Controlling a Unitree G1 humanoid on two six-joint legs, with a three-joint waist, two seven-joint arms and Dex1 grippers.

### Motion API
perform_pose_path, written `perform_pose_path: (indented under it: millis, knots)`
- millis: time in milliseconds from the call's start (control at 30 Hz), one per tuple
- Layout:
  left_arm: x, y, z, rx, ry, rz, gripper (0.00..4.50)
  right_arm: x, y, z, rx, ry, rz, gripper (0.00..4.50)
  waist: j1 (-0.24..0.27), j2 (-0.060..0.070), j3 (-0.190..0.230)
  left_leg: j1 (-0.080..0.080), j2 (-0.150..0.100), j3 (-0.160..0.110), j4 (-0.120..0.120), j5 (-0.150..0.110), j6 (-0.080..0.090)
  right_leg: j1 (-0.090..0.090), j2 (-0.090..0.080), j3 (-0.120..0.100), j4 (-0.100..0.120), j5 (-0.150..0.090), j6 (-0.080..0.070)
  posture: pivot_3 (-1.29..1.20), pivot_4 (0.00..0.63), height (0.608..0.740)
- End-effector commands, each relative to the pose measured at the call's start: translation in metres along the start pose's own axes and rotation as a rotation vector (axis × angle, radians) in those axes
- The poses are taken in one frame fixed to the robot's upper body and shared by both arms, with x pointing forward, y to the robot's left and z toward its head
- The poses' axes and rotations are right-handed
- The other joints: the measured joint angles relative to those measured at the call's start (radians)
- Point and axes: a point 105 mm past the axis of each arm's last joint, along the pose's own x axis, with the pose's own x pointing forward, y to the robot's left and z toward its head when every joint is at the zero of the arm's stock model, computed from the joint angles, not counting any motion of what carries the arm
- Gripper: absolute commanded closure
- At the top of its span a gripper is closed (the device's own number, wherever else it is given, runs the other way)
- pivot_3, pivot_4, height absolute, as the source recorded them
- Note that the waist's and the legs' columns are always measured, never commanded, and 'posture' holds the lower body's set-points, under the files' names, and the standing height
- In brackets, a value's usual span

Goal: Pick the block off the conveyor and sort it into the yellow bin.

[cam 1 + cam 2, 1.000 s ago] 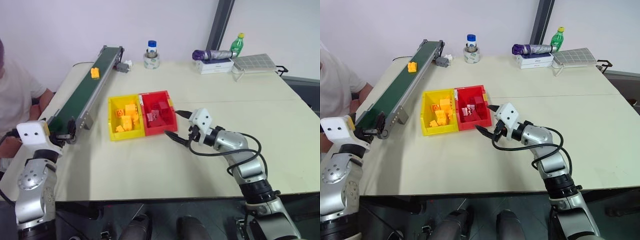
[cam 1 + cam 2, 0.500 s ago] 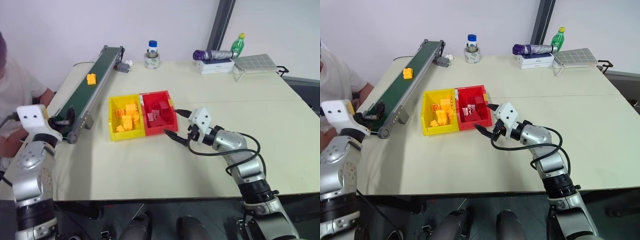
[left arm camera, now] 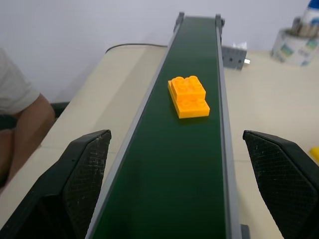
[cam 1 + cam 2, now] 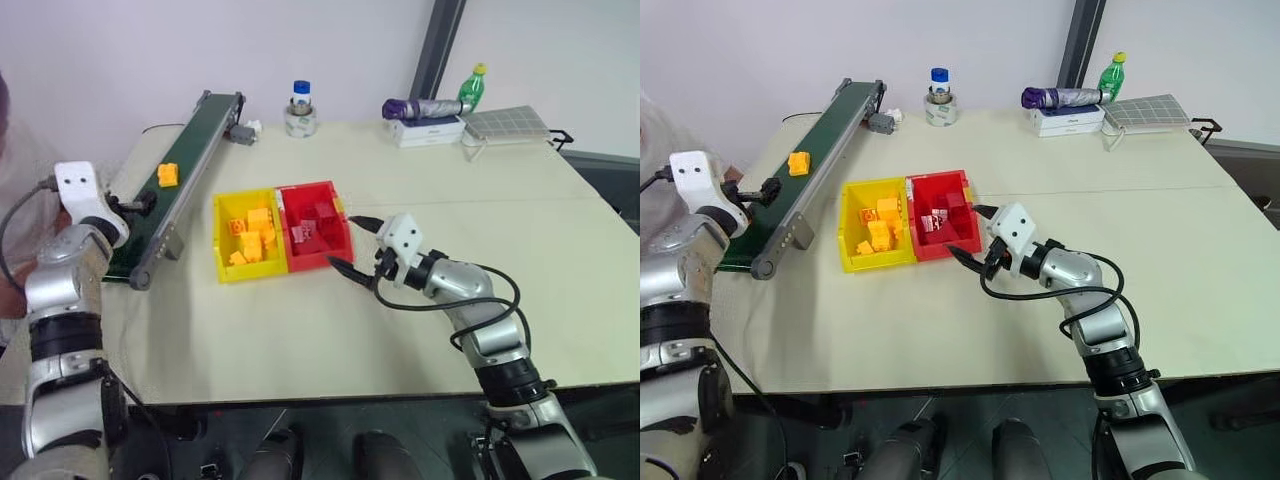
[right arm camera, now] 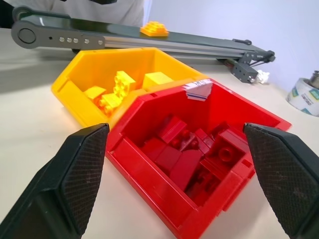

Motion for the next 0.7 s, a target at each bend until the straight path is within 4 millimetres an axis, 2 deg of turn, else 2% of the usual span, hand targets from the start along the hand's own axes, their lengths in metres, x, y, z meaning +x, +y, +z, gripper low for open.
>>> perform_pose_path:
  millis: [33, 267, 400, 533, 700]
  knots:
    - [0.006, 0.002, 0.014, 0.053, -0.020, 0.018, 0.03, -0.001, -0.004, 0.014, -0.040, -0.045, -0.015, 0.00, 0.000, 0.000, 0.000, 0.000, 0.000, 0.000, 0.000, 0.000, 0.000, 0.000, 0.000, 0.000, 0.000, 0.000, 0.000, 0.00, 0.150, 0.740]
    - [0.017, -0.005, 0.010, 0.082, 0.053, -0.010, 0.03, 0.001, -0.002, 0.013, -0.036, -0.041, -0.010, 0.00, 0.001, 0.000, 0.000, 0.000, 0.000, 0.000, 0.000, 0.000, 0.000, 0.000, 0.000, 0.000, 0.001, 0.000, 0.000, 0.00, 0.150, 0.740]
    - [0.020, -0.008, 0.009, 0.000, 0.077, -0.022, 0.03, 0.001, -0.002, 0.013, -0.036, -0.041, -0.007, 0.00, 0.000, 0.000, 0.000, 0.000, 0.000, 0.000, 0.000, 0.000, 0.000, 0.000, 0.000, 0.000, 0.001, 0.000, 0.000, 0.00, 0.150, 0.740]
    - [0.019, 0.004, 0.011, -0.024, 0.108, 0.045, 0.03, -0.001, -0.002, 0.012, -0.036, -0.036, -0.010, 0.00, -0.003, 0.000, 0.000, 0.000, 0.000, 0.000, 0.000, 0.000, 0.000, 0.000, 0.000, 0.000, 0.001, 0.000, 0.001, 0.00, 0.150, 0.740]
    - [0.018, 0.000, 0.004, 0.012, 0.168, 0.035, 0.03, 0.000, -0.002, 0.012, -0.034, -0.037, -0.011, 0.00, -0.003, 0.000, 0.000, 0.000, 0.000, 0.000, 0.000, 0.000, 0.000, 0.000, 0.000, 0.000, 0.002, 0.000, 0.001, 0.00, 0.150, 0.740]
